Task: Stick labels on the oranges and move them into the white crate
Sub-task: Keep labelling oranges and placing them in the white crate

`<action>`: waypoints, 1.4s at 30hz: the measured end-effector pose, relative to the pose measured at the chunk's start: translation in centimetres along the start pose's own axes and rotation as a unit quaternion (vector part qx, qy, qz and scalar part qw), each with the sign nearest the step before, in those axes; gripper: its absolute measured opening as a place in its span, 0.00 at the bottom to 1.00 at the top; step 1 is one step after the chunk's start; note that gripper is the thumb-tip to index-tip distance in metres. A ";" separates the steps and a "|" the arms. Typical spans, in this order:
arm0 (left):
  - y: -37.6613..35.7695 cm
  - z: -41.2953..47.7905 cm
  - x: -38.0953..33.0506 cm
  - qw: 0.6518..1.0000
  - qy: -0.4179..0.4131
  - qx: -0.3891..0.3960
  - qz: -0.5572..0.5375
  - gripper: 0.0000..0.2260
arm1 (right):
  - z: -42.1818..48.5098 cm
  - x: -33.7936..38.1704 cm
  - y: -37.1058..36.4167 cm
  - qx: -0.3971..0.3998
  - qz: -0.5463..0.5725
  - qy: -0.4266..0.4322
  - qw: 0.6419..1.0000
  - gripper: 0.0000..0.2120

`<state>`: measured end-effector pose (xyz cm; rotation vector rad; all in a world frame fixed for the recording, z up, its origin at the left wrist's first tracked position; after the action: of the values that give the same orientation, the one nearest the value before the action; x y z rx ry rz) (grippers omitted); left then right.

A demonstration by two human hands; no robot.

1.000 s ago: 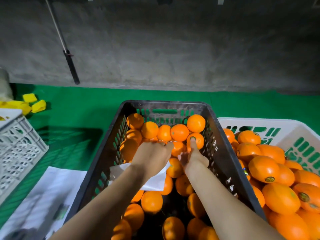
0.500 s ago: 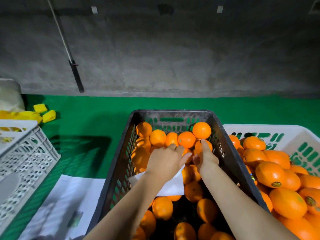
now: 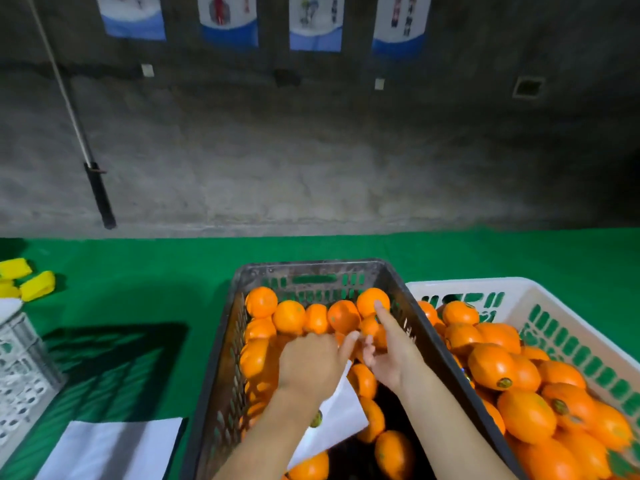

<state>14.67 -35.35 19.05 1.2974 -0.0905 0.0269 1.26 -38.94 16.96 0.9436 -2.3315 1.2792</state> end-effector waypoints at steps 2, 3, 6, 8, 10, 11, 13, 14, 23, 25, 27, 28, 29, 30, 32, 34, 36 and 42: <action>0.4 0.0 -0.1 1.000 -0.001 0.009 -0.016 0.27 | 0.5 0.0 -0.2 0.003 -0.056 0.039 0.998 0.18; 0.5 0.2 0.1 1.000 0.004 0.015 -0.002 0.27 | 0.6 0.0 -0.2 0.000 -0.073 0.061 0.995 0.19; 0.4 0.1 0.7 0.998 0.025 0.052 0.015 0.27 | -0.1 0.4 0.3 -0.016 -0.062 0.085 0.994 0.25; 0.8 0.3 1.0 0.998 0.013 0.054 0.040 0.25 | -0.2 0.6 0.6 -0.019 -0.001 0.059 0.998 0.25; 1.2 0.2 0.7 0.995 -0.019 0.061 0.073 0.20 | -0.1 0.7 1.2 -0.036 0.036 0.030 0.998 0.25; 1.3 0.3 0.7 0.994 -0.019 0.067 0.081 0.20 | 0.0 0.8 1.4 -0.041 0.051 0.019 0.998 0.25; 1.2 0.4 0.9 0.995 -0.006 0.059 0.074 0.20 | 0.2 0.7 1.5 -0.038 0.072 0.008 0.997 0.26; 1.0 0.6 0.9 0.996 -0.007 0.052 0.066 0.21 | 0.3 0.6 1.4 -0.028 0.070 0.007 0.997 0.28; 0.2 0.5 3.4 0.930 0.194 0.115 -0.290 0.18 | -0.3 0.9 -0.4 0.065 0.060 0.089 0.992 0.31; 0.0 0.4 3.8 0.916 0.212 0.108 -0.322 0.17 | -0.5 1.0 -0.3 0.033 0.069 0.115 0.990 0.31; -0.2 0.6 4.1 0.911 0.221 0.107 -0.332 0.17 | -0.7 1.3 -0.3 0.011 0.084 0.125 0.989 0.31; -0.2 0.7 4.2 0.911 0.218 0.099 -0.335 0.17 | -0.7 1.5 -0.3 0.008 0.094 0.123 0.988 0.32; -0.2 0.9 4.3 0.914 0.216 0.085 -0.333 0.16 | -0.8 1.6 -0.3 0.008 0.102 0.118 0.988 0.32; -0.2 1.0 4.4 0.919 0.213 0.066 -0.325 0.16 | -0.8 1.6 -0.3 0.012 0.106 0.112 0.988 0.33; 0.2 1.2 4.4 0.935 0.196 0.025 -0.294 0.17 | -0.9 1.5 -0.6 0.028 0.103 0.100 0.989 0.34; 0.8 1.3 4.2 0.952 0.163 -0.005 -0.260 0.16 | -1.1 1.4 -0.7 0.041 0.100 0.095 0.990 0.34; 1.2 1.3 3.8 0.960 0.135 -0.022 -0.245 0.16 | -1.5 1.6 -0.8 0.038 0.109 0.099 0.988 0.35; 1.2 1.7 3.8 0.882 0.171 -0.045 -0.436 0.21 | -2.6 4.2 -1.0 0.083 0.260 0.071 0.959 0.29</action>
<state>18.26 -36.81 20.92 1.1252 0.7924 -0.5145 -1.20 -38.81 21.36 0.2603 -2.4715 1.6939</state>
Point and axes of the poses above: each hand's wrist, its own z-axis towards the middle knuckle, its own y-axis out of the back of the hand, x = y × z, the point moved 4 cm from there along z, towards the middle knuckle, and after that the axes turned 11 degrees about z, right-handed, at the moved point
